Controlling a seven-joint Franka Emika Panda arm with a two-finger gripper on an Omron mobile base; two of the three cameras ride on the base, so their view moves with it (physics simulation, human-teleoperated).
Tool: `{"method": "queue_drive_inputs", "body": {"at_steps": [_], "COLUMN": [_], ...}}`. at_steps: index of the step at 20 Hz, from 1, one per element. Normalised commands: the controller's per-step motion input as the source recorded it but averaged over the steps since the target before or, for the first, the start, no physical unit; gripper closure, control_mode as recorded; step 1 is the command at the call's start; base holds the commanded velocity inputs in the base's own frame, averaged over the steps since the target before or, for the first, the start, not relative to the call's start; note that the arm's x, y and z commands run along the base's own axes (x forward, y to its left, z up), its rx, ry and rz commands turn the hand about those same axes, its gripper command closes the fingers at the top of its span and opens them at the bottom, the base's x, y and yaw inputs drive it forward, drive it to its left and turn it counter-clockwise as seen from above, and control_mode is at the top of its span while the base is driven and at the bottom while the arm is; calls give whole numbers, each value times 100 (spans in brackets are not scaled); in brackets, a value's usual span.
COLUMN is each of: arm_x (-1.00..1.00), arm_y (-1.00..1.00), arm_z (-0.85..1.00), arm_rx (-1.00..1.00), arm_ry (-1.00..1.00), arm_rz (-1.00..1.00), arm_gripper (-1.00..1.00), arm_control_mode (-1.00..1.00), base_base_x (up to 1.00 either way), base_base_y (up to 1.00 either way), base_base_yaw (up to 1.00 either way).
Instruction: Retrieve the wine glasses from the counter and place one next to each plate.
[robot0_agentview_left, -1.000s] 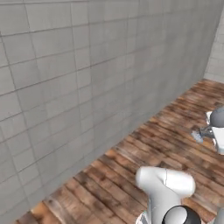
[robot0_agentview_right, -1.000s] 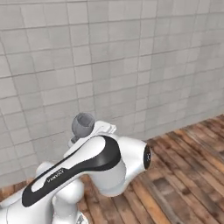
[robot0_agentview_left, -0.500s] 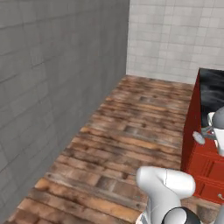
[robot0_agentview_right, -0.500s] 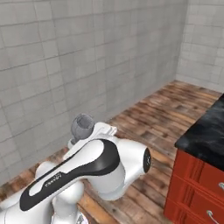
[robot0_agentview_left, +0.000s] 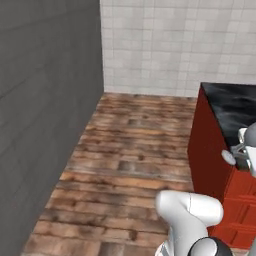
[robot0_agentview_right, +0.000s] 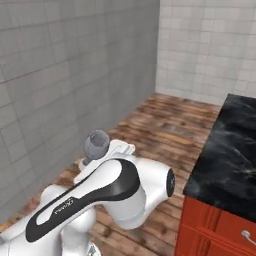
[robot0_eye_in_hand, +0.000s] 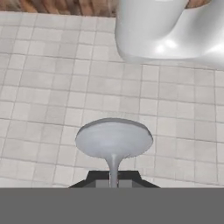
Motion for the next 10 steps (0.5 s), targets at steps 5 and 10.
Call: {"method": "queue_drive_inputs", "body": {"at_steps": [5,10], "arm_x": [0,0], "arm_y": [0,0], "arm_z": [0,0], "arm_rx": [0,0], "arm_ry": [0,0], "arm_rz": [0,0], "arm_gripper": [100,100], "arm_control_mode": [100,100], "base_base_x": [99,51], "base_base_y": [91,52], "base_base_yaw": [-64,-85]}}
